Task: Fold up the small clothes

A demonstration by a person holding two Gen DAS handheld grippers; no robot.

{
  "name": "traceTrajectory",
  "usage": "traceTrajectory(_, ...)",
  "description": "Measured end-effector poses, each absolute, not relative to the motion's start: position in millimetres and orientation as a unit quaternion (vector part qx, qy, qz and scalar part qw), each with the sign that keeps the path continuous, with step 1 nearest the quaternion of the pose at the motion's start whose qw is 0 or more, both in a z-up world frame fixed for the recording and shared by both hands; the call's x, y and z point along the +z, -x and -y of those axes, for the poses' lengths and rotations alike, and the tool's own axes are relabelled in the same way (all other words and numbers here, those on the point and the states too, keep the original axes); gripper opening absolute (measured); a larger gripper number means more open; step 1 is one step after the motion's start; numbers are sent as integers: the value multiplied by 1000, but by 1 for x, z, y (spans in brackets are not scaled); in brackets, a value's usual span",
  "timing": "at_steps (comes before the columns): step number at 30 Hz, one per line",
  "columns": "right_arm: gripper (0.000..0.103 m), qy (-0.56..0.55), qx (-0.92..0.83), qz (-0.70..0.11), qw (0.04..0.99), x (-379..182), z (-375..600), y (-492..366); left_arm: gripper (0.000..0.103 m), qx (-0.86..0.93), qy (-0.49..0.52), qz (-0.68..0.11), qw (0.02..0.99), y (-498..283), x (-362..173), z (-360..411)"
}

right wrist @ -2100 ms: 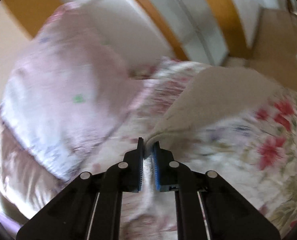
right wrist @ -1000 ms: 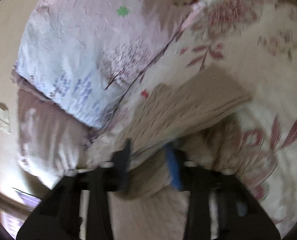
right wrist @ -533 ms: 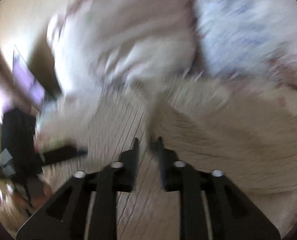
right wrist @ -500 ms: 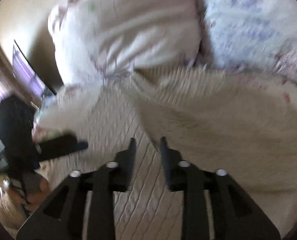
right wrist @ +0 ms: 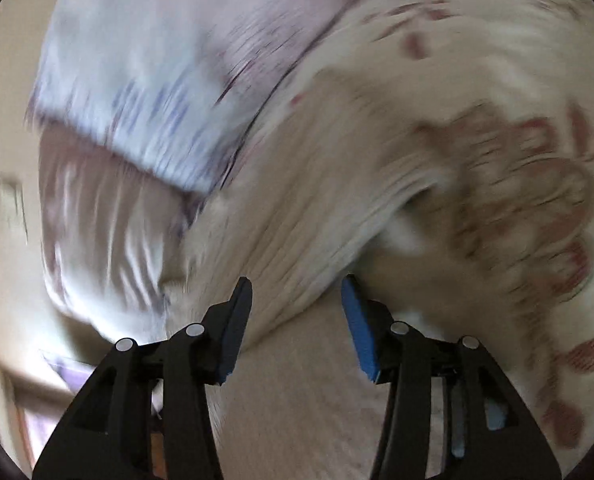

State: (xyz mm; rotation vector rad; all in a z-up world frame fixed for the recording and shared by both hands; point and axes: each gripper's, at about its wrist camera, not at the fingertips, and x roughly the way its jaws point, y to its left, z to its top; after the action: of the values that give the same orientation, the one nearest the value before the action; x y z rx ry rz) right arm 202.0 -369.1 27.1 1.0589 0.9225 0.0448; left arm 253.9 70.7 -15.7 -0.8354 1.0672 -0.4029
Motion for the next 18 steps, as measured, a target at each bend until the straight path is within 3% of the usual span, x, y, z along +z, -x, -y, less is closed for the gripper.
traceTrajectory(3,35,-500,-7,-400,768,26,385,-201,8,-178,365,-488,773,-267,-15,-67)
traceTrajectory(6,9,-494,-28,-380,782,29,393,-210,7,-179,332,-472,797,-276,-2,-63)
traceTrajectory(11,8,-435,-31,-349,829,51,379,-196,7,-173,280,-437,837,-269,19,-68)
traceTrajectory(16,8,-386,-57,-397,831,38,365,-202,8,-142,278,-476,822,-267,-8,-75)
traceTrajectory(18,9,-369,-67,-407,833,37,360,-205,13,-141,274,-474,825,-265,-8,-75)
